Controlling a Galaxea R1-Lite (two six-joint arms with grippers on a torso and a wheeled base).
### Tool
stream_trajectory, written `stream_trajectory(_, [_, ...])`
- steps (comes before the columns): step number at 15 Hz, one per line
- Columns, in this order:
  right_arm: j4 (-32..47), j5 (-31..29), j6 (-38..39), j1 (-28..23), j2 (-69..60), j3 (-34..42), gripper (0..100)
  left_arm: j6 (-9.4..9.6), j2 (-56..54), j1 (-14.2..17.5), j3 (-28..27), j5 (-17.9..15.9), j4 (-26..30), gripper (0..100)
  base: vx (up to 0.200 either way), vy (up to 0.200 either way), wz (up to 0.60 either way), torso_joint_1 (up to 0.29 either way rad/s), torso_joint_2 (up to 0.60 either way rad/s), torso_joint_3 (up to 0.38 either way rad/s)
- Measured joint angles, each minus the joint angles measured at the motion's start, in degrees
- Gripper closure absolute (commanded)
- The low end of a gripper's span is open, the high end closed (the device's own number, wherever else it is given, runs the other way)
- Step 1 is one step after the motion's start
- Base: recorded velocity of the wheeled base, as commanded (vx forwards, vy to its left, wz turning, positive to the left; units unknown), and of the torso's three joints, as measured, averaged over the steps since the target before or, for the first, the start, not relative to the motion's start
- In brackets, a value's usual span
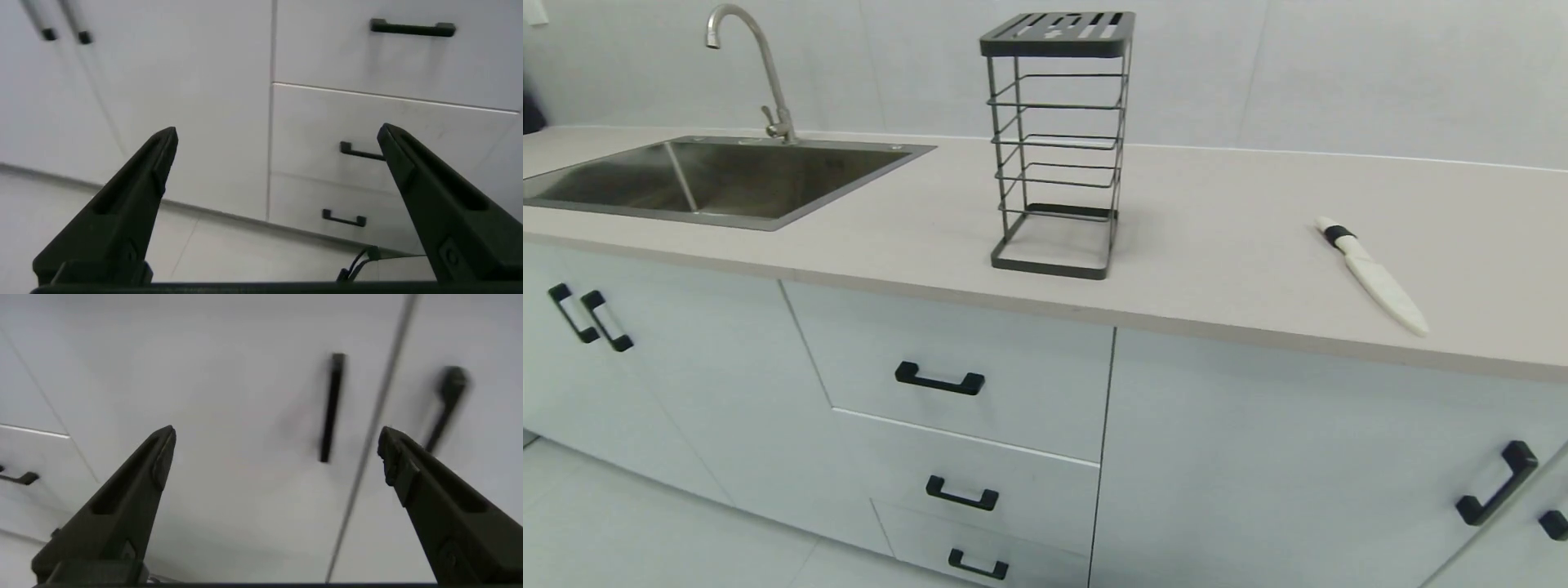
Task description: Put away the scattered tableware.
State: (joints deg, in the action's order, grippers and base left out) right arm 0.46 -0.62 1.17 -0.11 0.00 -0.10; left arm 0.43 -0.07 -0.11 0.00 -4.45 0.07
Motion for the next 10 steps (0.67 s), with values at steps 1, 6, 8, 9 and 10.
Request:
stream_trajectory(1, [-0.09, 0.00, -0.02, 0.00, 0.00, 0.00, 0, 0.01, 0.00, 0.00, 0.00, 0.00, 0.04, 0, 0.000, 0.000, 0.00, 0.000, 0.00, 0.000])
stream_trajectory(6, [0.00, 0.02, 0.02, 0.09, 0.00, 0.00, 0, -0.18, 0.00, 0.04, 0.00, 0.05, -0.02, 0, 0.000, 0.000, -0.12, 0.000, 0.00, 0.000])
stream_trajectory(8, [0.02, 0.00, 0.02, 0.01, 0.00, 0.00, 0, -0.32, 0.00, 0.01, 0.00, -0.01, 0.02, 0, 0.000, 0.000, 0.00, 0.000, 0.00, 0.000])
stream_trajectory(9, [-0.02, 0.02, 0.05, 0.06, 0.00, 0.00, 0, -0.35, 0.00, 0.01, 0.00, -0.01, 0.02, 0, 0.000, 0.000, 0.00, 0.000, 0.00, 0.000])
stream_trajectory(10, [-0.04, 0.02, 0.00, 0.01, 0.00, 0.00, 0, -0.33, 0.00, 0.01, 0.00, 0.00, 0.02, 0, 0.200, 0.000, 0.00, 0.002, 0.01, -0.002])
